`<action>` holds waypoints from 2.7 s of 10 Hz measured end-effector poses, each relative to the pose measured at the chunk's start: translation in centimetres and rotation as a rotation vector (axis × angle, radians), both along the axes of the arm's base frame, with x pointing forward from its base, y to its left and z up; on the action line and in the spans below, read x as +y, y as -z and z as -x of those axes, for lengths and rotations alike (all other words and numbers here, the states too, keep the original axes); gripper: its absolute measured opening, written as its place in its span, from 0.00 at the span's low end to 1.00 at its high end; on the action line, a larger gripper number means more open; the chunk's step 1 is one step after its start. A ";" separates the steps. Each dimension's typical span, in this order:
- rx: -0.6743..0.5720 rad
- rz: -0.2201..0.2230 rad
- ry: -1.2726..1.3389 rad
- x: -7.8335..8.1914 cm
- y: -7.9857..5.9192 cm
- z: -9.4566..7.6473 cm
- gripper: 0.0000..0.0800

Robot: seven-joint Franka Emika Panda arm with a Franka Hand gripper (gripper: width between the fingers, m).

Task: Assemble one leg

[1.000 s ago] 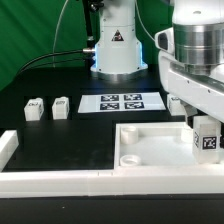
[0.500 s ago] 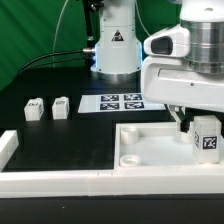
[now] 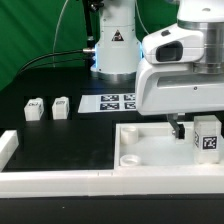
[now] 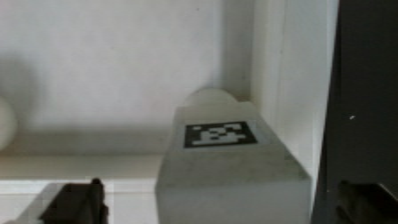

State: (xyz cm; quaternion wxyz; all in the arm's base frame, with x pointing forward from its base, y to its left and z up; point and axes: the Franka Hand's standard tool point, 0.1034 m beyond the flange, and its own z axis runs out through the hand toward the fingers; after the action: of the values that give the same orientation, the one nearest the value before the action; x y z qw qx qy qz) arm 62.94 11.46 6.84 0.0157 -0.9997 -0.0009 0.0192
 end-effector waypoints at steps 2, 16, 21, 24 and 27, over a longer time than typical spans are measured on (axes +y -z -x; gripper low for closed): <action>0.000 0.000 -0.007 0.0 0.0 0.0 0.81; 0.012 0.019 0.799 0.1 0.0 0.2 0.36; 0.053 0.001 1.296 -0.1 0.0 0.1 0.37; 0.090 0.002 1.691 -0.3 -0.1 0.1 0.37; 0.101 0.013 1.865 -0.3 -0.1 0.1 0.37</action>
Offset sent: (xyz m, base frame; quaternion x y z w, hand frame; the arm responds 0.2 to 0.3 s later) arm 0.0000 0.0000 0.0000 0.0000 0.0000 0.0000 1.0000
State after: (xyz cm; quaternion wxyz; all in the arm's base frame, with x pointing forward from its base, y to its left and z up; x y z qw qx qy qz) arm 62.83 11.15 6.98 0.0193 -0.5944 0.8028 0.0422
